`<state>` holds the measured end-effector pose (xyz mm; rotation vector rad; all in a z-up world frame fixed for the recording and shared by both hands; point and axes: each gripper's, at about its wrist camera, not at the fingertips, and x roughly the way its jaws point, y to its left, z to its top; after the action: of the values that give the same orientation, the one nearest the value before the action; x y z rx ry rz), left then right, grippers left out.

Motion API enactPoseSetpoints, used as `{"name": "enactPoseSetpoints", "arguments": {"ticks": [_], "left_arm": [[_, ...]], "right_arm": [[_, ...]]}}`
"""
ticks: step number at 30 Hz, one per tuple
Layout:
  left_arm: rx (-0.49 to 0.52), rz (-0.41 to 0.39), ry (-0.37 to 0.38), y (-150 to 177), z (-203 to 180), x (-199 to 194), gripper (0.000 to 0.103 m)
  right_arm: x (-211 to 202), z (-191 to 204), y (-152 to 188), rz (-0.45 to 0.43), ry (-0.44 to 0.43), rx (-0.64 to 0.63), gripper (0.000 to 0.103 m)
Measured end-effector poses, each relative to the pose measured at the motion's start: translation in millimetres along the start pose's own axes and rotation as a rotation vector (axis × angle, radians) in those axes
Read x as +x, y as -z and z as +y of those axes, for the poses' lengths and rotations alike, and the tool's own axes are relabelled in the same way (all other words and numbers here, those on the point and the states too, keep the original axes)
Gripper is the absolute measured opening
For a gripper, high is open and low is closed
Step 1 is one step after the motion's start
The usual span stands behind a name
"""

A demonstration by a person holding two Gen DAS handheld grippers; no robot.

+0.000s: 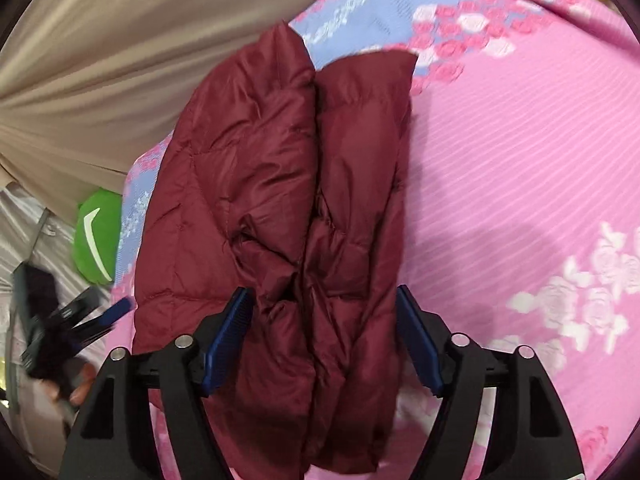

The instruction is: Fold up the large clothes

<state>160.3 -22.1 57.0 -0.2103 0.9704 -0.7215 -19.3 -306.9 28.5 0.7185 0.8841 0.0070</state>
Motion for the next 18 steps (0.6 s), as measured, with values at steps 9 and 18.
{"name": "enactPoseSetpoints", "arguments": {"ticks": [9,18], "left_arm": [[0.127,-0.009,-0.119,-10.8,-31.2,55.8,0.098],[0.2,-0.038,-0.228,-4.0,-54.5,69.7,0.098]], "right_arm": [[28.2,8.6,-11.9,0.032,-0.005,0.013,0.084],[46.2,34.3,-15.1,0.018,0.044,-0.017,0.079]]}}
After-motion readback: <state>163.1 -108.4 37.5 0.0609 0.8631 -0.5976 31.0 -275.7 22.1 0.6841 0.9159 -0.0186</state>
